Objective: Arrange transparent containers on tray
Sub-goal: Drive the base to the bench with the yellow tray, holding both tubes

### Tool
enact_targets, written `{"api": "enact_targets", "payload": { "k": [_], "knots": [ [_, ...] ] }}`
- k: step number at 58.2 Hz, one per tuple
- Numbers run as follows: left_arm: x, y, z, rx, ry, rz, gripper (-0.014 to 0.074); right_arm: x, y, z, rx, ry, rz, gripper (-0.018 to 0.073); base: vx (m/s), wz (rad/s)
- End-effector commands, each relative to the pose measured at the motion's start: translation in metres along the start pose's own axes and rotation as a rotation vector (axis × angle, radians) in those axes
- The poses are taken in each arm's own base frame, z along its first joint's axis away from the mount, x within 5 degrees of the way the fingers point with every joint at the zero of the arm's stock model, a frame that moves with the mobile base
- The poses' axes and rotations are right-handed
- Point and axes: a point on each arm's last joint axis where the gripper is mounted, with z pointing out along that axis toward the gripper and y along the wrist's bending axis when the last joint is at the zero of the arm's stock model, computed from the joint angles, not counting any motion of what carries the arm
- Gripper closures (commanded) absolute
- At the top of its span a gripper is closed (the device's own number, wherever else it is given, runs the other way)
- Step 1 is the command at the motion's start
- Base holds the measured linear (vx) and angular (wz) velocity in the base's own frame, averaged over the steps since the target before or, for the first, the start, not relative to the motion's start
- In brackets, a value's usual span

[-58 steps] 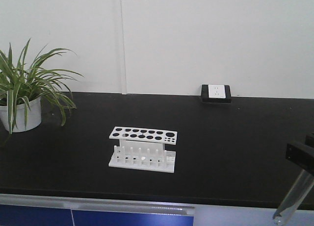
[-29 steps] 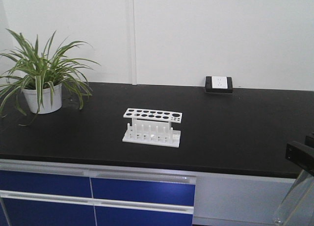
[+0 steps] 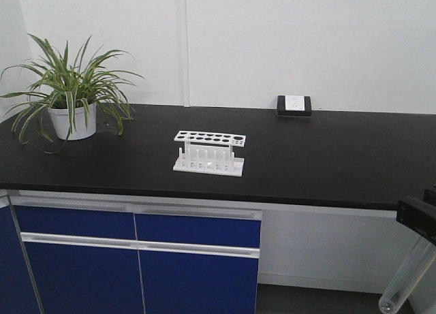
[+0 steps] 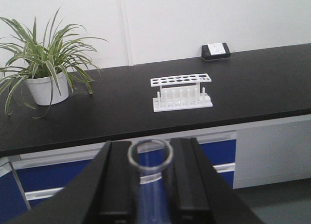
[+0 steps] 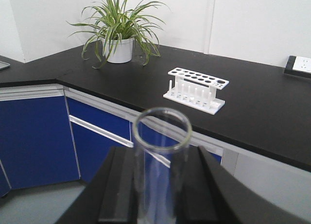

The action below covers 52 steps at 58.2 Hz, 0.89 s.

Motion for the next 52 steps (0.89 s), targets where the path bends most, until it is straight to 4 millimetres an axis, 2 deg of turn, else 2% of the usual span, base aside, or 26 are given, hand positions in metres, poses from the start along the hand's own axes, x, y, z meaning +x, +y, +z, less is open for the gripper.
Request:
{"api": "enact_targets", "payload": {
  "k": [1, 26, 52],
  "knots": [
    [-0.0189, -0.0025, -0.0044, 0.027, -0.114, -0.01, 0.0535, -0.0148, -0.0034, -0.0039, 0.04, -0.089, 0.0, 0.0442, -0.29, -0.02],
    [-0.0188, -0.0025, -0.0044, 0.027, -0.113, -0.01, 0.0535, -0.0147, -0.0033, -0.0039, 0.04, -0.088, 0.0, 0.0442, -0.26, 0.06],
    [-0.0188, -0.0025, -0.0044, 0.027, -0.113, -0.01, 0.0535, -0.0144, -0.0031, -0.0039, 0.037, -0.085, 0.0, 0.0442, -0.12, 0.33]
  ]
}}
